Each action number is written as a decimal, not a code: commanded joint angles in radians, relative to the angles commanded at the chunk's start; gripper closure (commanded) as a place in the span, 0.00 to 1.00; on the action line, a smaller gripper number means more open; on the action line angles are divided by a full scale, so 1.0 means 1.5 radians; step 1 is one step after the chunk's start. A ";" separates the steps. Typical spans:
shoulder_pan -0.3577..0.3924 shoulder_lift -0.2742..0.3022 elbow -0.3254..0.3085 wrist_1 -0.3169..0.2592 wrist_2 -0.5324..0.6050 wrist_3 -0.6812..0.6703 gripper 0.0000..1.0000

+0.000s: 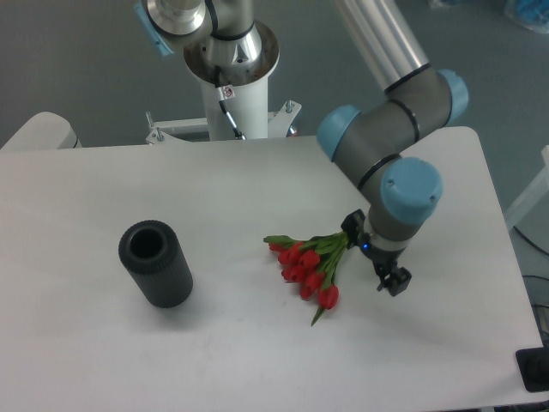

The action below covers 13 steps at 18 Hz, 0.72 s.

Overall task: Pick up the flowers from the table
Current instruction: 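Lower the gripper onto the tulip stems and close it around them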

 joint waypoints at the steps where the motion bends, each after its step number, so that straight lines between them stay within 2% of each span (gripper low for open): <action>1: 0.002 0.001 -0.006 0.000 0.000 0.002 0.00; 4: 0.005 0.006 -0.031 0.006 0.001 -0.003 0.00; 7: 0.012 0.015 -0.092 0.077 0.000 -0.003 0.00; 8: 0.017 0.017 -0.098 0.086 -0.001 0.000 0.00; 11: 0.029 0.020 -0.101 0.084 0.003 0.001 0.00; 13: 0.029 0.031 -0.119 0.084 0.005 0.001 0.00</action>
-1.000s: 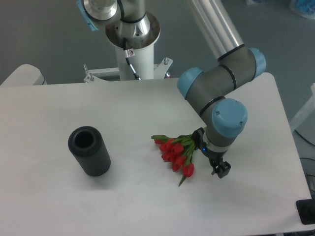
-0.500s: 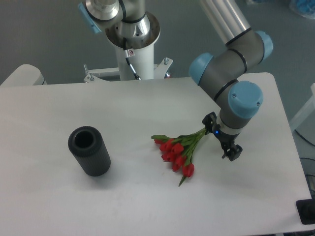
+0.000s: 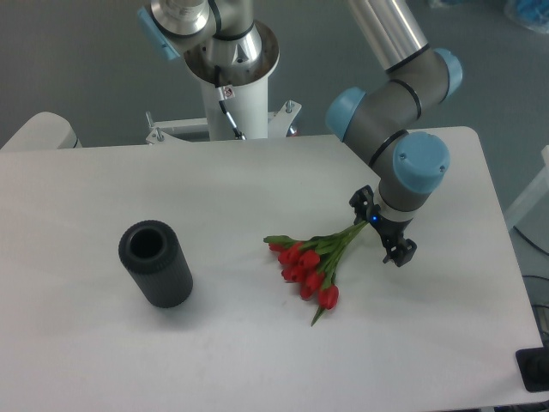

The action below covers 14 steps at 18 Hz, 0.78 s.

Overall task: Pick up the flowers from the table
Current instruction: 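Lower the gripper onto the tulip stems and close it around them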

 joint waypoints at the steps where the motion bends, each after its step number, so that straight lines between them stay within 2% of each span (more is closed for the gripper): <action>1: 0.000 0.004 -0.014 0.000 -0.001 -0.004 0.00; 7: -0.006 0.000 -0.046 0.014 -0.002 -0.016 0.00; 9: -0.007 -0.001 -0.049 0.023 -0.002 -0.030 0.10; 10: -0.007 -0.001 -0.050 0.024 -0.002 -0.034 0.18; 14: -0.012 -0.002 -0.052 0.027 -0.002 -0.073 0.67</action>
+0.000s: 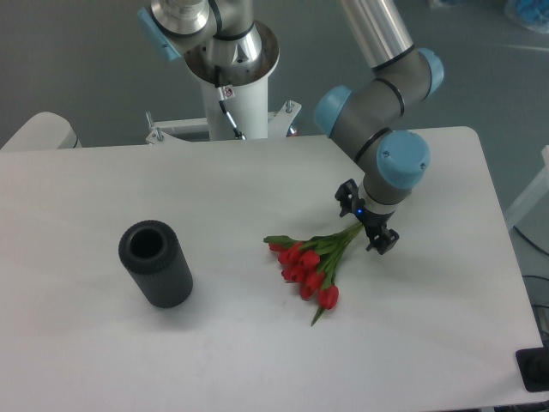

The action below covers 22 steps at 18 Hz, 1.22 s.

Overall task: Pick up the flowers from the table
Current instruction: 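Lower the gripper onto the tulip stems and close it around them, then lift the gripped tulip bunch up off the table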

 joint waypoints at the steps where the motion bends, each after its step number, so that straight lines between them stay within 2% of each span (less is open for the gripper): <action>1: -0.001 0.000 0.000 0.000 0.000 -0.007 0.77; 4: -0.004 0.000 0.007 -0.001 0.000 -0.025 1.00; 11: -0.004 0.002 0.034 -0.006 -0.007 -0.024 1.00; 19: -0.032 -0.012 0.122 -0.017 -0.010 -0.032 1.00; 22: -0.046 -0.031 0.183 -0.069 -0.009 -0.054 1.00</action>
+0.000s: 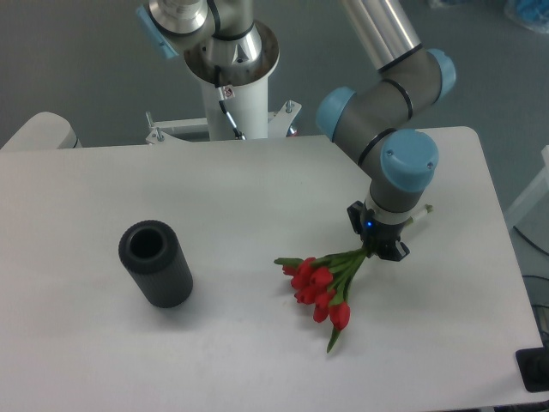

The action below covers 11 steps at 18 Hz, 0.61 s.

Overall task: Pick up the flowers from the table
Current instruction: 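Lift the gripped tulip bunch up off the table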

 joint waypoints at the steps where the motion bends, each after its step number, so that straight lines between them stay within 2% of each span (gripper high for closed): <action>1: -0.006 -0.007 0.025 -0.028 0.001 -0.010 1.00; 3: -0.019 -0.020 0.077 -0.081 0.002 -0.020 1.00; 5: -0.030 -0.033 0.112 -0.111 0.002 -0.026 1.00; 11: -0.053 -0.057 0.170 -0.147 0.005 -0.057 1.00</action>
